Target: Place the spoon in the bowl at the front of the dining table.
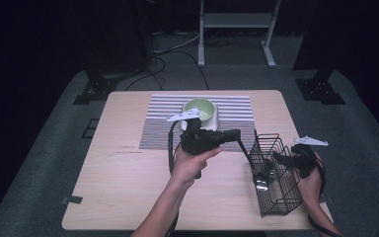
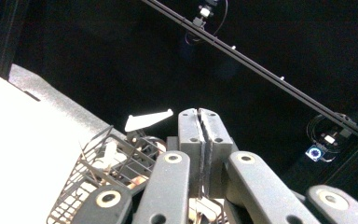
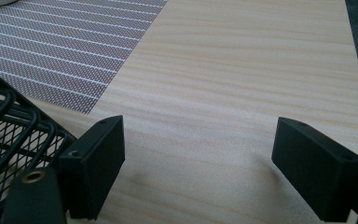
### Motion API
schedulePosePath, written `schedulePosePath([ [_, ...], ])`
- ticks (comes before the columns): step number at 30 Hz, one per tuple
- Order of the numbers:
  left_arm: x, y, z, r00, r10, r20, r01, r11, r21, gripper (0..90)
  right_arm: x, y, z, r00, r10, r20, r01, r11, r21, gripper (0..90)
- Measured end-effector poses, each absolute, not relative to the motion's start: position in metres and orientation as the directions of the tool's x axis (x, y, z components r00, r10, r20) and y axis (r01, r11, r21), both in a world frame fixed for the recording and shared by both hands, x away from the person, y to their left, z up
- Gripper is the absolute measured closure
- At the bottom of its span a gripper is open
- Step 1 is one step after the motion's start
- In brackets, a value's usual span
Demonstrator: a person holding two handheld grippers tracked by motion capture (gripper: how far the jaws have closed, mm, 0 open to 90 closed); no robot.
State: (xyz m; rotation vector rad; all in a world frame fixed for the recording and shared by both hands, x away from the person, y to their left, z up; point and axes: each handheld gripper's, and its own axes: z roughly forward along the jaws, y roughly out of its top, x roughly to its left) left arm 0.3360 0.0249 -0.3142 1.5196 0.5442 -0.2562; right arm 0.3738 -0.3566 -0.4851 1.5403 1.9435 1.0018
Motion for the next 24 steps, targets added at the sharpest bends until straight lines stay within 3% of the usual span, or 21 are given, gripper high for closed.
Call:
schedulePosePath([
  [24, 0.338, 0.055, -0.332, 0.829, 0.233, -0.509, 0.507, 0.074, 0.859, 88.8, 0.374, -0.356, -0.485, -0.265, 0.961, 0.079, 0.623, 0.108, 0.774, 16.1],
])
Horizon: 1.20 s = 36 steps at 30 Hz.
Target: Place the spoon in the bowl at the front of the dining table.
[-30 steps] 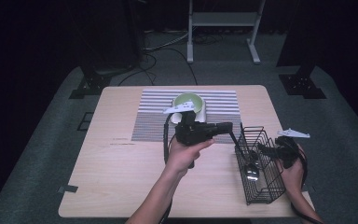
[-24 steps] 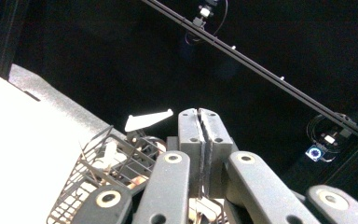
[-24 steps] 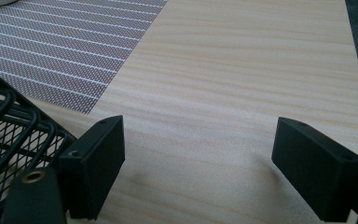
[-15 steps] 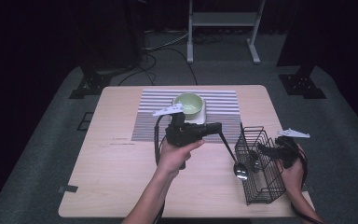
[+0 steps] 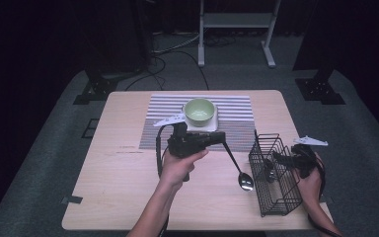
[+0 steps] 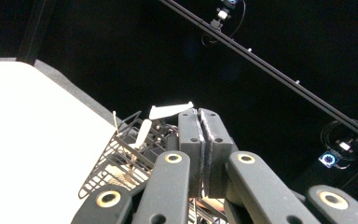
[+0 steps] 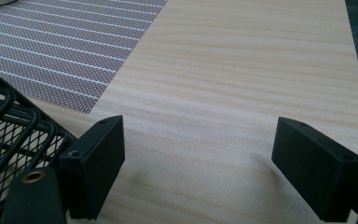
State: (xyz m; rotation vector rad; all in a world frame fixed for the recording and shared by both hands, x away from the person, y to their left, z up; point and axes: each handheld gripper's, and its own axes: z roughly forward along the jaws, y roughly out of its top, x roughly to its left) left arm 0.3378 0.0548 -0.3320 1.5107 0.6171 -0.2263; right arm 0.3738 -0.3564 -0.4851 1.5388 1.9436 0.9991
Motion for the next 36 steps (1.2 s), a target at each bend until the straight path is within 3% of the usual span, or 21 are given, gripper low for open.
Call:
schedulePosePath([
  [36, 0.368, 0.088, -0.346, 0.769, 0.337, -0.543, 0.534, 0.129, 0.836, 88.7, 0.374, -0.356, -0.485, -0.266, 0.961, 0.078, 0.622, 0.109, 0.775, 16.0],
])
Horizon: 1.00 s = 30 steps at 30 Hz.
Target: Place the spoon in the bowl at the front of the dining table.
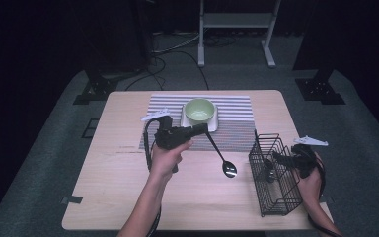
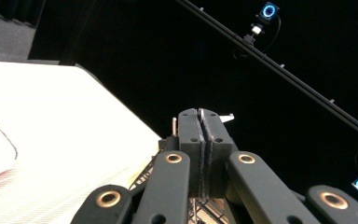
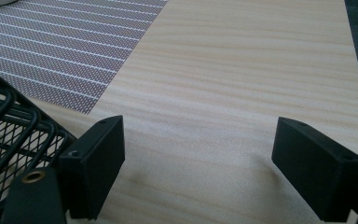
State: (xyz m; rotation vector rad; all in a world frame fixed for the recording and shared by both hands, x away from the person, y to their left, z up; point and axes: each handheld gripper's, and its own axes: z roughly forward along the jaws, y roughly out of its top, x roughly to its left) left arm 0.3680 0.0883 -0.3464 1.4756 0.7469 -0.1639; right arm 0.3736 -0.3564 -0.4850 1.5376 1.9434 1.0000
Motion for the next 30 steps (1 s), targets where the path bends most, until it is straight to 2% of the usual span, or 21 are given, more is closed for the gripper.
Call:
schedulePosePath([
  [30, 0.392, 0.094, -0.352, 0.746, 0.386, -0.543, 0.540, 0.126, 0.832, 88.8, 0.373, -0.357, -0.485, -0.267, 0.960, 0.080, 0.622, 0.109, 0.776, 16.1],
])
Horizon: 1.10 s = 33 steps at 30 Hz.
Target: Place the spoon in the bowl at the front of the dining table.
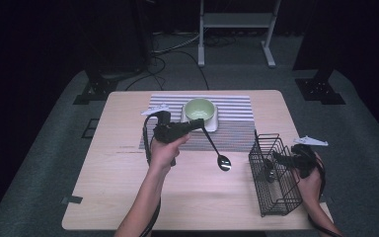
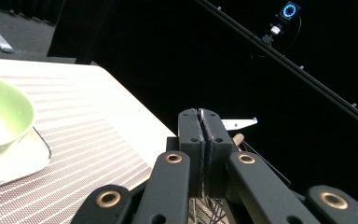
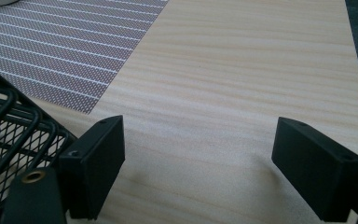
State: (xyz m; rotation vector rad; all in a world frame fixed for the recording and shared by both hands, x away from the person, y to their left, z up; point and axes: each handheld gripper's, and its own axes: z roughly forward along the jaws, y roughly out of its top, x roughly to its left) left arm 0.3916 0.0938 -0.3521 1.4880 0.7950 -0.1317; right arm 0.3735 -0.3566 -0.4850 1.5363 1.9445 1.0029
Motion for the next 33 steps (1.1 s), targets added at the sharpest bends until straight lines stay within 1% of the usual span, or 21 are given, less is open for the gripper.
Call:
schedulePosePath([
  [33, 0.425, 0.092, -0.347, 0.727, 0.431, -0.534, 0.546, 0.107, 0.831, 88.7, 0.373, -0.357, -0.485, -0.270, 0.959, 0.084, 0.619, 0.106, 0.778, 16.1],
])
